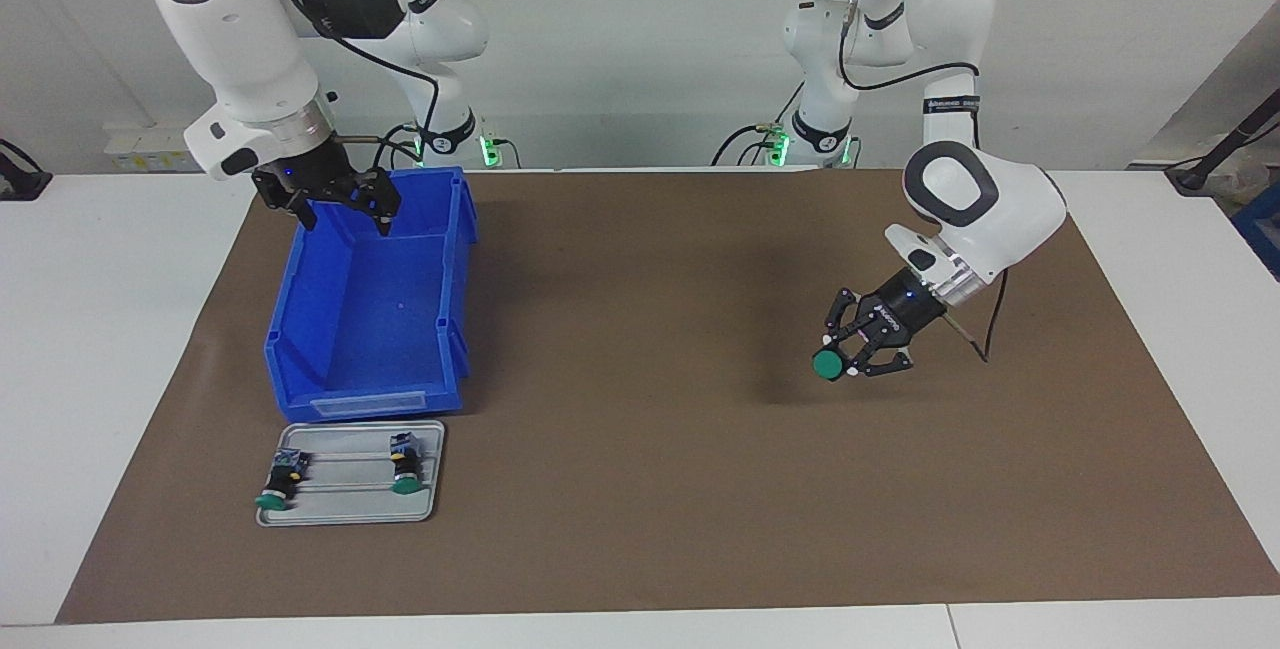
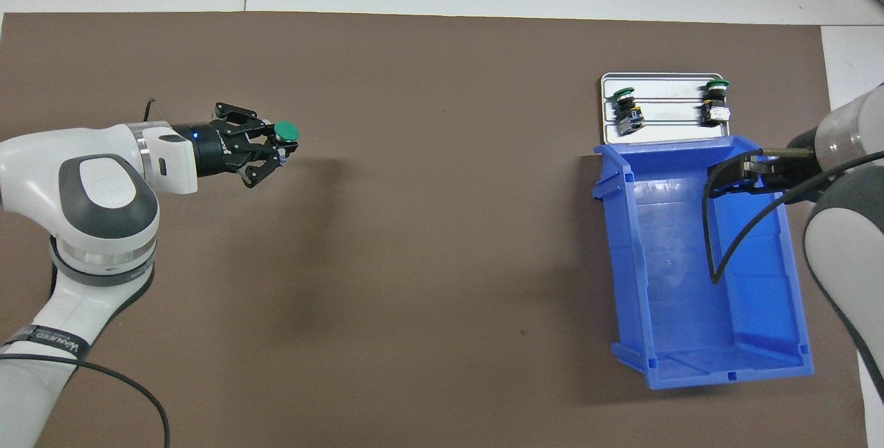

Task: Place and press button with both arms

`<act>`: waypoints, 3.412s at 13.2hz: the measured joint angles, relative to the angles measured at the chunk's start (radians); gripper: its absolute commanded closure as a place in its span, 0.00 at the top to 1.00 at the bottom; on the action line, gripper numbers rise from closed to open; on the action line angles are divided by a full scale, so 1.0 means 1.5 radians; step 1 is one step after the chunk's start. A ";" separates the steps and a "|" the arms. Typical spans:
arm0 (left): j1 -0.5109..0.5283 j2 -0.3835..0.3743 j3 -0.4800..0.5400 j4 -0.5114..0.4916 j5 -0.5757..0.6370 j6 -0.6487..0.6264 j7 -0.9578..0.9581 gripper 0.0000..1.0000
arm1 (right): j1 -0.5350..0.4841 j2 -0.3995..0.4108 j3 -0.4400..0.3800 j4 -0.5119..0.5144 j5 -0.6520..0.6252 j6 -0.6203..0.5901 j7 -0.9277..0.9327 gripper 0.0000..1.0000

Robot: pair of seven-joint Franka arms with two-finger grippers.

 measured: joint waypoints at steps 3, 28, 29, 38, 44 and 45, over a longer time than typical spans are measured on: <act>-0.012 -0.013 -0.007 -0.052 -0.171 0.006 0.128 0.00 | 0.000 0.000 0.000 0.000 0.000 0.000 0.000 1.00; -0.103 0.006 -0.005 -0.276 -0.677 -0.179 0.607 0.57 | 0.000 0.000 0.000 0.000 0.000 0.000 0.000 1.00; -0.103 0.005 -0.004 -0.278 -0.677 -0.179 0.607 0.84 | 0.000 0.000 0.000 0.000 0.000 0.000 0.000 1.00; -0.102 0.004 0.000 -0.285 -0.677 -0.180 0.603 0.88 | 0.000 0.000 0.000 0.000 0.000 0.000 0.000 1.00; -0.071 0.004 0.001 -0.294 -0.577 -0.181 0.576 0.88 | 0.000 0.000 0.000 0.000 0.000 0.000 0.000 1.00; -0.048 0.003 0.002 -0.294 -0.540 -0.185 0.571 0.88 | 0.000 0.000 0.000 0.000 0.000 0.000 0.000 1.00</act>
